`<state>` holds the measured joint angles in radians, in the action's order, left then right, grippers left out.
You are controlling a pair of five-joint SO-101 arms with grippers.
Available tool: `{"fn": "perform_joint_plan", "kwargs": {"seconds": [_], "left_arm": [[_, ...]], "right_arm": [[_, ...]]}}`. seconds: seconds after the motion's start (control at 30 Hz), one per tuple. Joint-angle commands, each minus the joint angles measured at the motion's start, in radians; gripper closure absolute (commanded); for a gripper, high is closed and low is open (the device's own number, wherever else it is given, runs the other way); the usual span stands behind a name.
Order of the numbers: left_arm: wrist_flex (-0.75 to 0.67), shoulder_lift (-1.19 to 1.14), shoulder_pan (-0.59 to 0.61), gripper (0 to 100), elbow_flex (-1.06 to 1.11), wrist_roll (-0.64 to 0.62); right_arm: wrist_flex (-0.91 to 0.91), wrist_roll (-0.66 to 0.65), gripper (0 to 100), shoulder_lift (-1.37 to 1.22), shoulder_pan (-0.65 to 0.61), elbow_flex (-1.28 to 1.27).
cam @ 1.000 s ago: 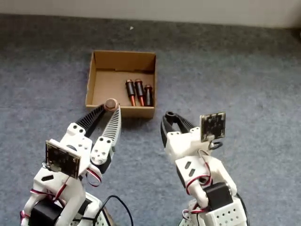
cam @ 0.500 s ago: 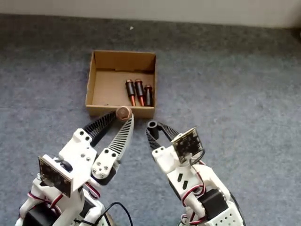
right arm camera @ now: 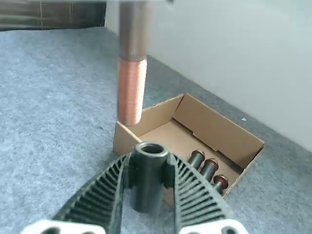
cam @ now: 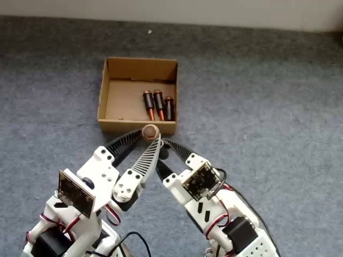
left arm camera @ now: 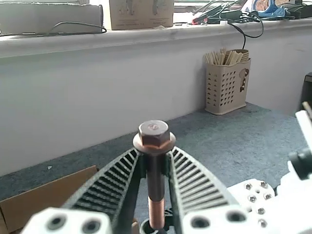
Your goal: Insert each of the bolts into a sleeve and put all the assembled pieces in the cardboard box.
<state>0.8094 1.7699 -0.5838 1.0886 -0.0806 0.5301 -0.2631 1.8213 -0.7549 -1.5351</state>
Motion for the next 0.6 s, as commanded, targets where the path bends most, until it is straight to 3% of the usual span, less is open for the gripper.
{"fn": "perform_joint_plan", "kwargs": {"seconds": [0.0, 0.37, 0.57], "left_arm": [[-0.028, -0.001, -0.002, 99, -0.005, -0.044], [-0.032, -0.001, 0.076, 99, 0.004, -0.052], [-0.068, 0.001, 0.081, 99, 0.007, -0.117]], "right_arm": [[-0.058, -0.009, 99.4, 0.016, -0.012, 0.005], [-0.104, -0.008, 99.4, 0.016, -0.018, 0.016], [-0.105, -0.009, 99.4, 0.016, -0.062, 0.016]]}}
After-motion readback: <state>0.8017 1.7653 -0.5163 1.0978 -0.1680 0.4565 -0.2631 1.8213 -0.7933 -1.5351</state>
